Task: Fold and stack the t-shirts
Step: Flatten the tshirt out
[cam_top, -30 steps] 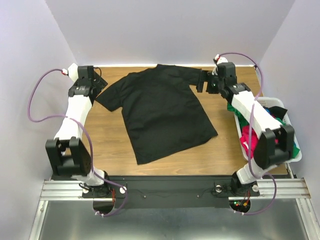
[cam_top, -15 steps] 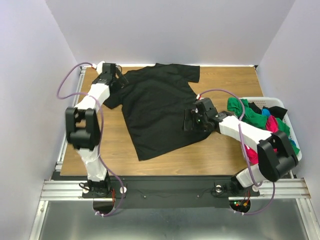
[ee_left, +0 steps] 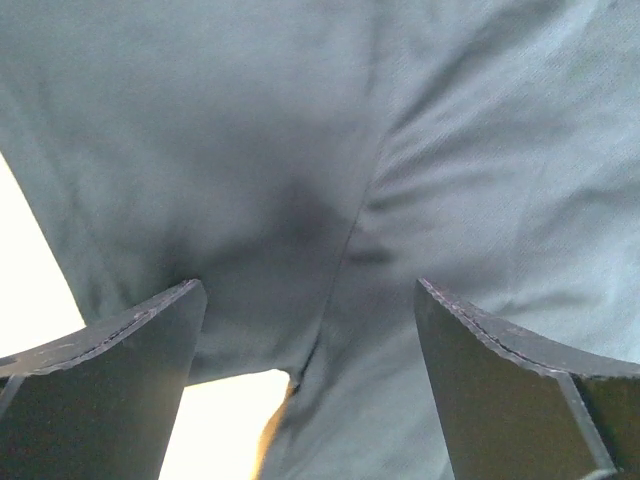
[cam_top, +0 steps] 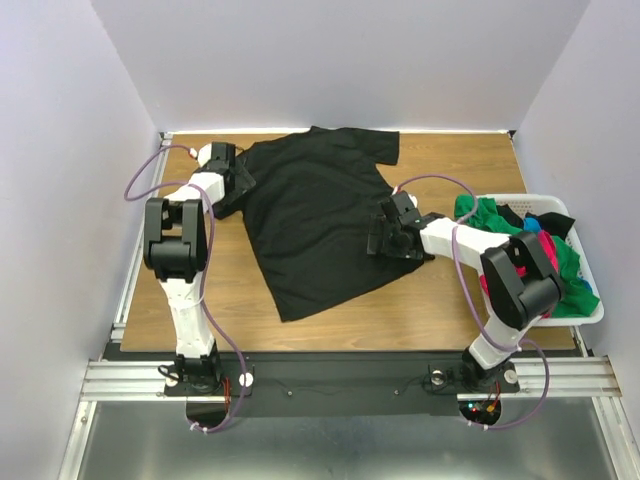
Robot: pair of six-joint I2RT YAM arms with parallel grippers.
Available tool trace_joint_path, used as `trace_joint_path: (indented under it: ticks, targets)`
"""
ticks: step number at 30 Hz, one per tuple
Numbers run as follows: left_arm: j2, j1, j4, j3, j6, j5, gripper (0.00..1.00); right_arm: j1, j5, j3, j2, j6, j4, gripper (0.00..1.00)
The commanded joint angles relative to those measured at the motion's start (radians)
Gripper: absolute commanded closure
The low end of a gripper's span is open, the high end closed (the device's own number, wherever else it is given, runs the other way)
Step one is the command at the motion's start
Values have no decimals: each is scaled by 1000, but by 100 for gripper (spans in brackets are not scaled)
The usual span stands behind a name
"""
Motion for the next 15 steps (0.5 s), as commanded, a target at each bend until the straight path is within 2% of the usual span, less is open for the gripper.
trace_joint_path:
  ticks: [1,5,9,12,15]
  targets:
    - [-96,13,-76,-181,-75,-44,2,-60,11,46,65,-50,24,0]
    - [-217,13,-82,-406,-158,-24,2,-125,-60,129,142,-137,26,0]
    - [-429,-4,-7,-633,-273,74,3,-159,-136,284,241,-283,24,0]
    - [-532,-103,6,-771,-382,71,3,-167,-149,379,324,-366,23,0]
    - [-547,-229,10,-863,-510,94,4,-181,-150,462,408,-421,21,0]
